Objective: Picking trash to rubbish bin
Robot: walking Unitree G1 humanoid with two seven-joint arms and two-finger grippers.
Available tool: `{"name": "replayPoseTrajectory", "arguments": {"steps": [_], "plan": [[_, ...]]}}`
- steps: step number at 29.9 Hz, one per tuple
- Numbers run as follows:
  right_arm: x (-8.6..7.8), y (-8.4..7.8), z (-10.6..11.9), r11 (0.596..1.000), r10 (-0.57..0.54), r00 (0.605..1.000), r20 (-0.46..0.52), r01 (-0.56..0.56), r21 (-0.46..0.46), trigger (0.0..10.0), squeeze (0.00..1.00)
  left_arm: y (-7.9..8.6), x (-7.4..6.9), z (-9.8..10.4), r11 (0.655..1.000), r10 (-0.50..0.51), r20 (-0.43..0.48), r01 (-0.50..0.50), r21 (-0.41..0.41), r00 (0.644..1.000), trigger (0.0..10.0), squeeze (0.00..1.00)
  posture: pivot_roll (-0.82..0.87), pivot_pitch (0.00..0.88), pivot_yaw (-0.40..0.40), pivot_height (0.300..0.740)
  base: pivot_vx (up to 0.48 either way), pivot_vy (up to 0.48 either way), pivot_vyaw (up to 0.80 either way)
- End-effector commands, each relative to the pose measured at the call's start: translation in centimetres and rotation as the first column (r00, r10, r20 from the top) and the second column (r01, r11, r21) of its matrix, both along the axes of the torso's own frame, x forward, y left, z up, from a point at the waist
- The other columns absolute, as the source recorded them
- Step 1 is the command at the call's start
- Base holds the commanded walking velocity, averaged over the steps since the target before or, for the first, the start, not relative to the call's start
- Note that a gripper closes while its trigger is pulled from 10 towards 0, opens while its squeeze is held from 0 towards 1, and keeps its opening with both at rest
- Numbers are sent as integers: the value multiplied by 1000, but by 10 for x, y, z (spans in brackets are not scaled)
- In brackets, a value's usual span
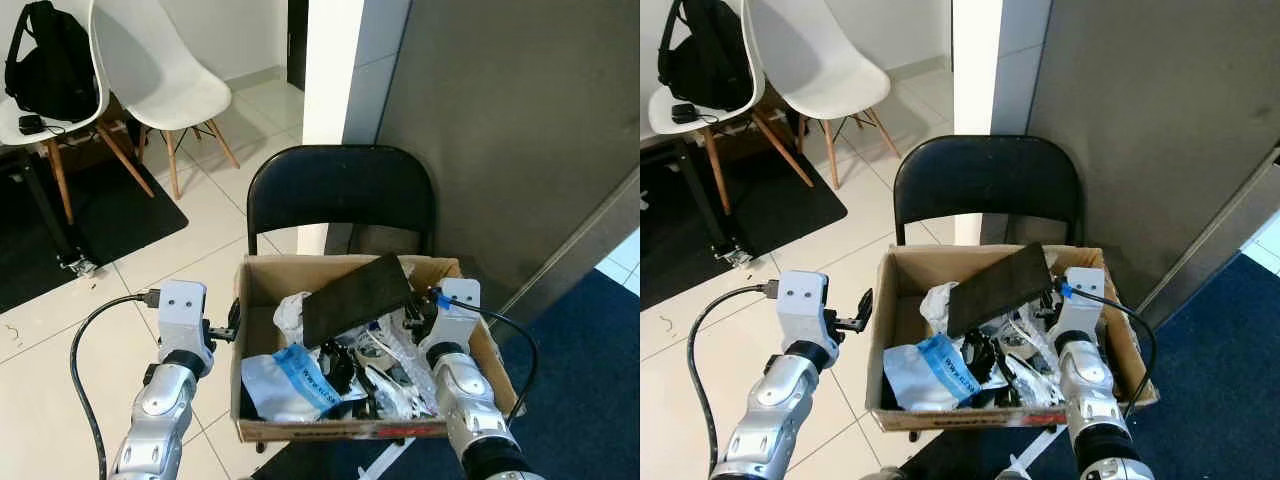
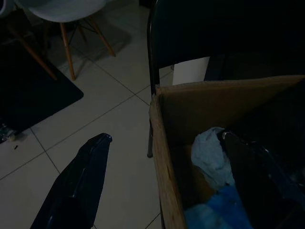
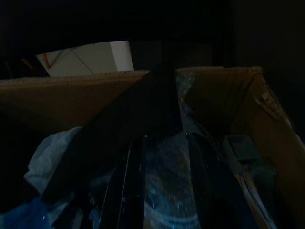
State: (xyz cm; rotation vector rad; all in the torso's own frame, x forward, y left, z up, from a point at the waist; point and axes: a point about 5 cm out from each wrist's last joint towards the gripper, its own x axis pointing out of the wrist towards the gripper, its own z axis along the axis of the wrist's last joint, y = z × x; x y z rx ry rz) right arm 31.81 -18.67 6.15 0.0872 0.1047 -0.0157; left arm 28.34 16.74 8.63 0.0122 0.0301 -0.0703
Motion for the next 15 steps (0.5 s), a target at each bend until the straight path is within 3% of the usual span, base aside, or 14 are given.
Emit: {"name": "replayPoseTrajectory", "arguments": {"steps": [1, 7, 15], "plan": [[-5, -1, -8, 1000, 4, 999, -38, -4, -3, 10000, 0, -4, -2, -5, 1000, -9, -23, 8, -12, 1000, 10000, 0, 45, 126, -25, 740, -262, 0, 0], [-5, -1, -8, 1000, 7, 999, -40, -7, -5, 10000, 0, -4, -3, -5, 1000, -13, -24, 13, -10, 1000, 10000, 0, 47, 123, -25, 740, -247, 0, 0], [-5, 1, -8, 1000, 11, 999, -42, -11, -3, 10000, 0, -3, -2, -4, 1000, -9, -25, 9, -6, 1000, 10000, 0, 47, 129, -27, 740, 0, 0, 0]]}}
